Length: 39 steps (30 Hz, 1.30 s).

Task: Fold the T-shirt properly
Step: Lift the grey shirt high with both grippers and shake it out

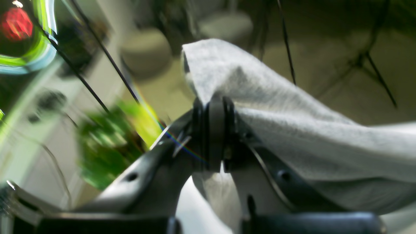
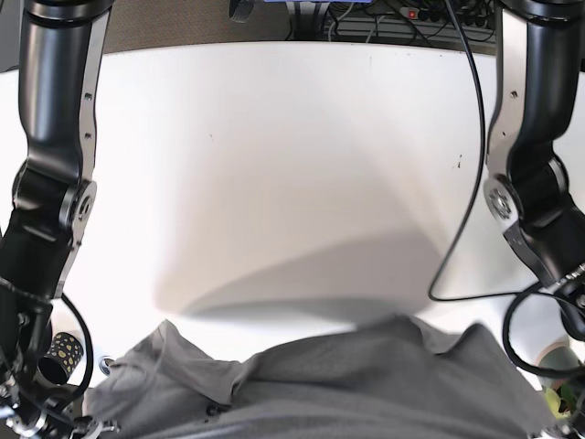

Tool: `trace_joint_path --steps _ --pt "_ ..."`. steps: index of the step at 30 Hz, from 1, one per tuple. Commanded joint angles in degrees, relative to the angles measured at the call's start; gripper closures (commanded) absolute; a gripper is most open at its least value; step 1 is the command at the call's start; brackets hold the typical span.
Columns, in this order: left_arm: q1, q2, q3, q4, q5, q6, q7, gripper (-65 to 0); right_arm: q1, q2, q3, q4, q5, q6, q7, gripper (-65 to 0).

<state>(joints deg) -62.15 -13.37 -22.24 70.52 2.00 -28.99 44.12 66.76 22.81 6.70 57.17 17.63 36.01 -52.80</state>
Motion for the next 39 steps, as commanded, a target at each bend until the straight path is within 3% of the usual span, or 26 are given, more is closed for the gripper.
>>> trace_joint_path --steps 1,9,11,12,15,22,28,39 --pt "-3.92 -0.83 0.04 1.00 -0.37 0.47 -1.61 0.0 3.88 0.71 0.29 2.57 0.61 -0.19 -1.14 -0.8" --pt "-2.95 -1.36 -0.05 3.90 -0.46 0.11 -0.21 0.0 1.59 0.71 0.47 18.57 0.70 -0.10 -12.13 -0.8" --pt "-0.31 -1.89 -0.05 6.09 -0.81 0.11 0.94 0.0 -1.66 0.80 0.91 22.44 0.70 1.40 -13.09 -0.8" --pt "1.53 -1.89 -0.13 7.68 -0.81 0.11 1.55 0.0 -4.12 0.80 1.78 24.55 0.61 2.72 -13.27 -0.8" --pt "7.34 -1.98 -0.40 11.90 -0.90 0.03 2.17 0.0 -10.72 0.80 4.69 28.94 0.61 3.95 -13.53 -0.8" --pt "25.53 -2.06 -2.68 22.09 -0.90 -0.06 2.17 0.0 -29.97 0.18 11.89 39.76 1.14 3.99 -14.24 -0.8" --pt "38.99 -2.06 -3.65 26.67 -0.90 -2.79 1.82 0.0 -44.21 -2.63 17.96 43.80 6.33 3.99 -14.24 -0.8" --pt "54.46 -1.71 -10.68 30.18 -0.90 -7.62 1.82 0.0 -62.06 -6.59 19.10 47.40 6.68 3.99 -14.24 -0.8"
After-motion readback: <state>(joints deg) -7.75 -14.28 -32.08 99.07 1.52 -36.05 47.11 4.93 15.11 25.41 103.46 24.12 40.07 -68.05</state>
